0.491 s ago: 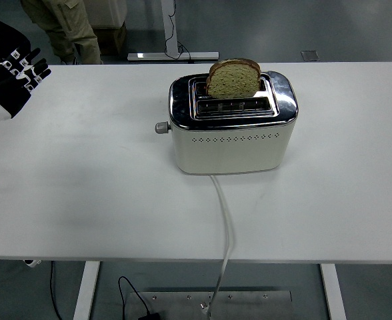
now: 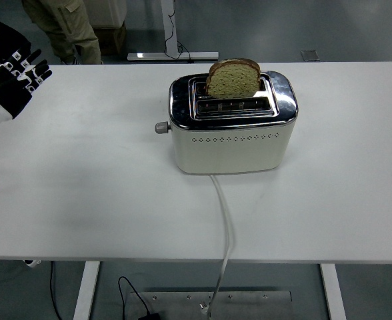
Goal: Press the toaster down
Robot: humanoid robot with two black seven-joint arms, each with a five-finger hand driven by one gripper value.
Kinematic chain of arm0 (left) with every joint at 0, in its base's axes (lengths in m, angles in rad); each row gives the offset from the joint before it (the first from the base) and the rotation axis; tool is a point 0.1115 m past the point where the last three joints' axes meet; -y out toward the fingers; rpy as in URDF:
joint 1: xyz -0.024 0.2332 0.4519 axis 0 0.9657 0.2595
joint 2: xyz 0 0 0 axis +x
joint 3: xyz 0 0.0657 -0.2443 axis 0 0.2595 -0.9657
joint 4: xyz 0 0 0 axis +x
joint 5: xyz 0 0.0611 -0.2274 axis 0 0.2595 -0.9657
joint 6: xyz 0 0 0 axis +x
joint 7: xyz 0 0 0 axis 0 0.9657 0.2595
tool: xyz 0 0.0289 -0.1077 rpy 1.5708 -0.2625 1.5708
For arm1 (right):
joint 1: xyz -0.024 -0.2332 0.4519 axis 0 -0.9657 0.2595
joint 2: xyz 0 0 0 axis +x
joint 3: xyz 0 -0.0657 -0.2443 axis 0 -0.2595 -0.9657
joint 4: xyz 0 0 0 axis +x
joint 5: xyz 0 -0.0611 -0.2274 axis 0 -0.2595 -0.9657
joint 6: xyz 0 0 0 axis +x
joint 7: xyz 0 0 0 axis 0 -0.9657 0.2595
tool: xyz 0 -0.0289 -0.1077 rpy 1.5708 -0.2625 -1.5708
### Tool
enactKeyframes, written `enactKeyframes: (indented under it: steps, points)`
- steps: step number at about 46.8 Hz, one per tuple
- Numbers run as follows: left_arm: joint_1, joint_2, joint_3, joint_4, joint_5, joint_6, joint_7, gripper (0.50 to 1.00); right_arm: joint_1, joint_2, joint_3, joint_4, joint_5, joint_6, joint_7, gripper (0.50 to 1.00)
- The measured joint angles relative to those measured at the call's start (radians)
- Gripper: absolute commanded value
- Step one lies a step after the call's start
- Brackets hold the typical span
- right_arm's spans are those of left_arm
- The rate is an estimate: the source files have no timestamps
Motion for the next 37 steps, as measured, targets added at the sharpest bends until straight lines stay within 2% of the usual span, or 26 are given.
enactKeyframes:
  steps: [37]
  points:
    - [0.018, 0.0, -0.001, -0.001, -0.001, -0.001, 0.002, 1.0, 0.0, 0.0, 0.0, -0.001, 0.0, 0.0, 0.0, 0.998]
